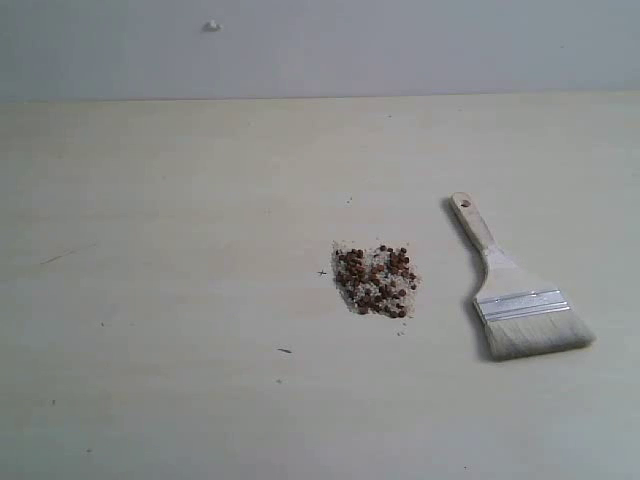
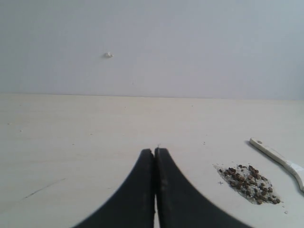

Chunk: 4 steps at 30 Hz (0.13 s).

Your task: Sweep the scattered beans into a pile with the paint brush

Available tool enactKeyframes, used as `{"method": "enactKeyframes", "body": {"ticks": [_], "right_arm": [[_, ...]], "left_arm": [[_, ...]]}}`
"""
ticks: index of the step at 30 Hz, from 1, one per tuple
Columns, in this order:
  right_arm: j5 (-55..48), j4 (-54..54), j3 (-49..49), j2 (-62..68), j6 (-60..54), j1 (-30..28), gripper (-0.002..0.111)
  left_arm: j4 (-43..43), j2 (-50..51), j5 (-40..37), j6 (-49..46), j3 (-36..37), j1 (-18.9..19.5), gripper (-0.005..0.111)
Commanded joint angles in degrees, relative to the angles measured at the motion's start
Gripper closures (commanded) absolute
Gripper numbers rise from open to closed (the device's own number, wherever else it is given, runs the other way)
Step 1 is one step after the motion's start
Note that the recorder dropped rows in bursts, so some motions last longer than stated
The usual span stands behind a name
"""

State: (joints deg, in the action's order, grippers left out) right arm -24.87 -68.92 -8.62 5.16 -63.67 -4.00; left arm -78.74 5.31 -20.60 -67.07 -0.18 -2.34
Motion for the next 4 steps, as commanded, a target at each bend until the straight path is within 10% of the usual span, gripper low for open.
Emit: {"method": "enactKeyframes", "body": {"ticks": [1, 4], "right_arm": [[-0.31, 0.31, 0.3, -0.27, -0.05, -0.05, 0.108], [-0.31, 0.31, 0.3, -0.27, -0.05, -0.05, 0.108]], "left_arm": [[0.01, 0.06, -0.36, -0.26, 0.18, -0.49, 0.107], [0.01, 0.06, -0.36, -0.26, 0.18, -0.49, 0.107]]}}
